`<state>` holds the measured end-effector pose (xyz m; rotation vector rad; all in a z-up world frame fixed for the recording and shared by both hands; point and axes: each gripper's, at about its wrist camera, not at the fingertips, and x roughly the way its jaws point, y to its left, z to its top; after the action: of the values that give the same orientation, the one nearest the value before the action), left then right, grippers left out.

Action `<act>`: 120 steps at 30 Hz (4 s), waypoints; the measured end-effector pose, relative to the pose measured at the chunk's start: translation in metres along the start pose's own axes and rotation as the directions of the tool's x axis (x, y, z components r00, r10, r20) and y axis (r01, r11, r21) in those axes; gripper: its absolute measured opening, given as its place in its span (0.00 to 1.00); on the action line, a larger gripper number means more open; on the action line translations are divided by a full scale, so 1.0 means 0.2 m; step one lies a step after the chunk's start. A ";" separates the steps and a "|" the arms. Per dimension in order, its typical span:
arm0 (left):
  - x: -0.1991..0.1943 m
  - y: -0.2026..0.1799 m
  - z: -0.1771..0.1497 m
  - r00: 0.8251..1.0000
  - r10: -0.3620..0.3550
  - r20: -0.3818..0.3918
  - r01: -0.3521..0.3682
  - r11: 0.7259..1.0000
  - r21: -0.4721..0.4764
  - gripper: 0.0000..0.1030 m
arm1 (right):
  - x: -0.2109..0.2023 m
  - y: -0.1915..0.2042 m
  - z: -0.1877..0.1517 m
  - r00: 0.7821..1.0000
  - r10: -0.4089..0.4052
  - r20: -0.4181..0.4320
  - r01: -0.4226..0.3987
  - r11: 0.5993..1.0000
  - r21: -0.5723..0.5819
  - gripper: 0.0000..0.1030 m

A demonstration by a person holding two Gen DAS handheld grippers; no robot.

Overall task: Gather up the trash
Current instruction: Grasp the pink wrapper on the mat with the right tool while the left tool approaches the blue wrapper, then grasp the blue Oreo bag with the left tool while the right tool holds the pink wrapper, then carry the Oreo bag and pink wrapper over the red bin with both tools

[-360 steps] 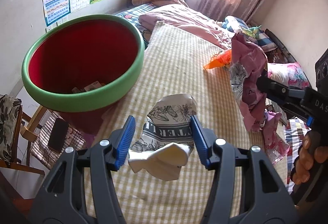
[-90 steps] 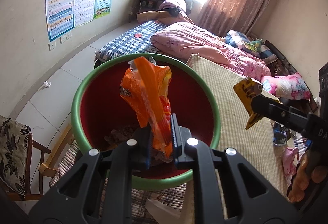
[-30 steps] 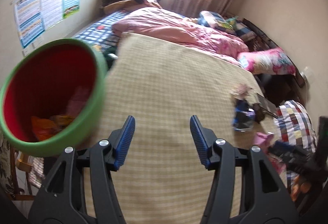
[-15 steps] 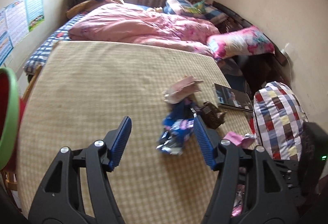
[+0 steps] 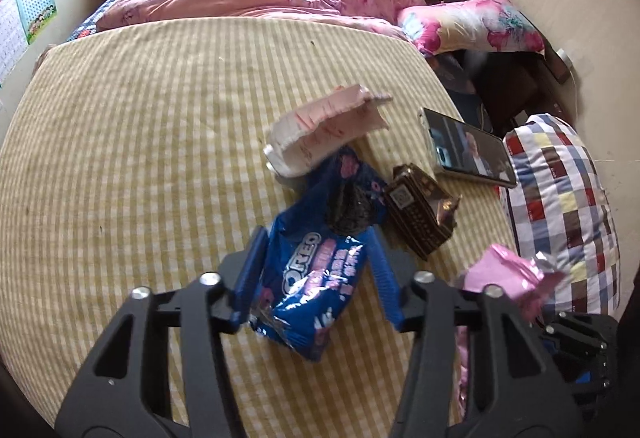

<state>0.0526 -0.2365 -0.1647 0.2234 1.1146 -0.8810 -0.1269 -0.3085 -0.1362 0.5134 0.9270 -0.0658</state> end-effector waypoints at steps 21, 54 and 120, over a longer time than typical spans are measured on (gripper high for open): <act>-0.39 0.31 -0.33 0.986 0.147 0.073 -0.132 0.974 -0.184 0.34 | 0.12 0.15 0.06 0.995 0.088 -0.045 -0.091 0.993 -0.071 0.20; -0.36 0.35 -0.30 0.987 0.130 0.095 -0.110 0.976 -0.189 0.11 | 0.19 0.26 0.10 0.991 0.118 -0.059 -0.123 0.989 -0.086 0.21; -0.99 0.98 -0.50 0.921 0.278 0.272 -0.159 0.908 -0.388 0.09 | 0.51 1.08 0.25 0.980 0.191 -0.059 -0.200 0.952 -0.230 0.21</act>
<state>0.0927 0.0484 -0.0921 -0.0968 0.9006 -0.4744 0.0313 -0.1256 -0.1060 0.3841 0.9010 0.2316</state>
